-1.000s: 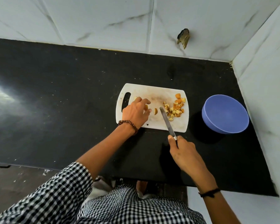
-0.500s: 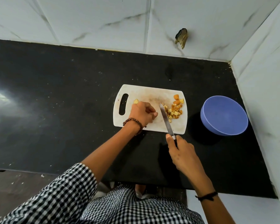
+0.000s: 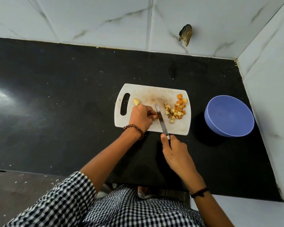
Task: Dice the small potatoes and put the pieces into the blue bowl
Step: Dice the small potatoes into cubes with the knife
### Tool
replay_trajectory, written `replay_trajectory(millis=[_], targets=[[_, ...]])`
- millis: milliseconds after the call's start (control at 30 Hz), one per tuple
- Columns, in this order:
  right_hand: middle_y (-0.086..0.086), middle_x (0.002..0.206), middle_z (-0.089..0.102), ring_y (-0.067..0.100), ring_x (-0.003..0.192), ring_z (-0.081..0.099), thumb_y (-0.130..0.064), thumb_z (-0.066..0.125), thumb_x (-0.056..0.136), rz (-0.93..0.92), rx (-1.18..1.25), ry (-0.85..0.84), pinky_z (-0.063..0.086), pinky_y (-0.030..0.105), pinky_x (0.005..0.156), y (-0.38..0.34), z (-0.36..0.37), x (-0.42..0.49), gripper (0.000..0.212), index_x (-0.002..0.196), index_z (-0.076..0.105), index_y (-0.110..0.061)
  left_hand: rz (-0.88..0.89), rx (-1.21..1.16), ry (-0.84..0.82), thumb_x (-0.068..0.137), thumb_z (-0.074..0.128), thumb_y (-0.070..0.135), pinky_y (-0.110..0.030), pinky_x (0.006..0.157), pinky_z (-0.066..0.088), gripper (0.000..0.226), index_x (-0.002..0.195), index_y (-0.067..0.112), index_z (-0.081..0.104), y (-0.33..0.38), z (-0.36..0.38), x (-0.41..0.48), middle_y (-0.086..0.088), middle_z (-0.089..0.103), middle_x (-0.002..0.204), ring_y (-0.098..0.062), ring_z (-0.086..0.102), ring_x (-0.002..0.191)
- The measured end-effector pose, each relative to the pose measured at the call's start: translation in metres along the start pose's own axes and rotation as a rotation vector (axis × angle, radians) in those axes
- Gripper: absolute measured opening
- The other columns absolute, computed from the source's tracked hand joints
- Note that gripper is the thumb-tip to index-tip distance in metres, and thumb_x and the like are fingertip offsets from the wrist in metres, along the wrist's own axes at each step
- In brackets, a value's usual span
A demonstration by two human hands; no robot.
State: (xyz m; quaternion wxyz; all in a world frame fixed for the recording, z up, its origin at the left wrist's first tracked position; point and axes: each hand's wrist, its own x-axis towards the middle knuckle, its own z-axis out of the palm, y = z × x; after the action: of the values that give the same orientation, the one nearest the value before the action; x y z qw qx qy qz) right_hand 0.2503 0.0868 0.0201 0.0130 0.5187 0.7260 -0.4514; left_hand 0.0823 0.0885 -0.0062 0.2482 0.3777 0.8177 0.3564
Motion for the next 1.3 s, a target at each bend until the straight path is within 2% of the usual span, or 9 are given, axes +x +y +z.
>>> replay_trajectory(millis=[167, 333, 500, 733, 833, 900, 1000, 1100, 1300], targets=[[0.011, 0.1, 0.059, 0.029, 0.092, 0.061, -0.047, 0.027, 0.107, -0.015, -0.156, 0.014, 0.052, 0.047, 0.083, -0.007, 0.006, 0.004, 0.043, 0.108, 0.049, -0.01, 0.024, 0.069, 0.002, 0.086, 0.064, 0.001, -0.013, 0.077, 0.049, 0.016, 0.096, 0.008, 0.075, 0.001, 0.004, 0.001, -0.003, 0.073, 0.09, -0.012, 0.066, 0.084], [0.014, 0.106, 0.061, 0.033, 0.096, 0.063, -0.043, 0.025, 0.108, -0.018, -0.278, 0.035, 0.054, 0.046, 0.078, -0.014, 0.012, 0.011, 0.042, 0.115, 0.046, -0.008, 0.025, 0.087, -0.004, 0.085, 0.064, 0.002, -0.024, 0.081, 0.055, 0.017, 0.096, 0.008, 0.075, 0.002, 0.004, 0.004, -0.005, 0.073, 0.09, -0.015, 0.067, 0.085], [0.012, 0.106, 0.058, 0.031, 0.095, 0.06, -0.044, 0.025, 0.108, -0.003, -0.243, -0.003, 0.05, 0.043, 0.076, -0.019, 0.014, 0.026, 0.044, 0.114, 0.047, -0.007, 0.011, 0.048, -0.003, 0.085, 0.065, 0.001, -0.021, 0.081, 0.054, 0.016, 0.096, 0.008, 0.075, 0.002, 0.003, 0.002, -0.004, 0.073, 0.09, -0.013, 0.067, 0.085], [0.013, 0.106, 0.06, 0.032, 0.096, 0.063, -0.045, 0.025, 0.108, 0.003, -0.264, -0.012, 0.054, 0.049, 0.082, -0.006, 0.016, 0.014, 0.041, 0.112, 0.046, -0.01, 0.006, 0.021, 0.03, 0.085, 0.066, 0.004, -0.018, 0.078, 0.052, 0.013, 0.094, 0.007, 0.075, 0.001, 0.005, -0.001, -0.004, 0.073, 0.09, -0.013, 0.067, 0.085], [0.01, 0.1, 0.061, 0.029, 0.091, 0.064, -0.046, 0.025, 0.107, -0.008, -0.282, -0.018, 0.055, 0.047, 0.079, 0.005, 0.012, 0.006, 0.04, 0.105, 0.046, -0.013, -0.012, 0.003, 0.015, 0.085, 0.067, 0.002, -0.007, 0.07, 0.047, 0.012, 0.094, 0.007, 0.074, 0.002, 0.004, 0.0, -0.002, 0.072, 0.092, -0.008, 0.065, 0.084], [0.008, 0.095, 0.061, 0.025, 0.085, 0.063, -0.047, 0.025, 0.107, 0.0, -0.273, -0.044, 0.053, 0.041, 0.071, 0.012, 0.01, 0.002, 0.04, 0.103, 0.047, -0.014, -0.016, -0.019, -0.002, 0.084, 0.068, 0.002, 0.0, 0.064, 0.043, 0.011, 0.093, 0.007, 0.073, 0.003, 0.002, 0.0, -0.001, 0.072, 0.094, -0.005, 0.063, 0.081], [0.006, 0.087, 0.061, 0.017, 0.072, 0.06, -0.051, 0.029, 0.106, 0.001, -0.159, -0.054, 0.042, 0.028, 0.057, 0.02, 0.005, 0.0, 0.042, 0.097, 0.051, -0.016, -0.006, -0.036, -0.027, 0.085, 0.069, 0.008, -0.005, 0.065, 0.048, 0.009, 0.094, 0.009, 0.072, 0.002, 0.0, 0.0, 0.002, 0.07, 0.092, -0.004, 0.063, 0.081], [0.002, 0.075, 0.059, 0.012, 0.06, 0.056, -0.055, 0.035, 0.103, 0.023, 0.03, -0.047, 0.042, 0.029, 0.055, 0.026, -0.001, -0.002, 0.042, 0.091, 0.054, -0.019, 0.006, 0.009, -0.043, 0.087, 0.067, 0.01, -0.011, 0.074, 0.048, 0.011, 0.097, 0.012, 0.073, -0.001, 0.0, -0.001, 0.004, 0.069, 0.091, -0.005, 0.061, 0.083], [-0.002, 0.063, 0.05, 0.004, 0.042, 0.043, -0.057, 0.043, 0.1, 0.062, 0.265, -0.047, 0.036, 0.023, 0.043, 0.031, -0.012, -0.004, 0.046, 0.093, 0.056, -0.013, 0.035, 0.072, -0.055, 0.087, 0.065, 0.007, -0.003, 0.068, 0.04, 0.015, 0.097, 0.013, 0.074, -0.003, -0.003, 0.0, 0.004, 0.069, 0.093, -0.003, 0.059, 0.083]])
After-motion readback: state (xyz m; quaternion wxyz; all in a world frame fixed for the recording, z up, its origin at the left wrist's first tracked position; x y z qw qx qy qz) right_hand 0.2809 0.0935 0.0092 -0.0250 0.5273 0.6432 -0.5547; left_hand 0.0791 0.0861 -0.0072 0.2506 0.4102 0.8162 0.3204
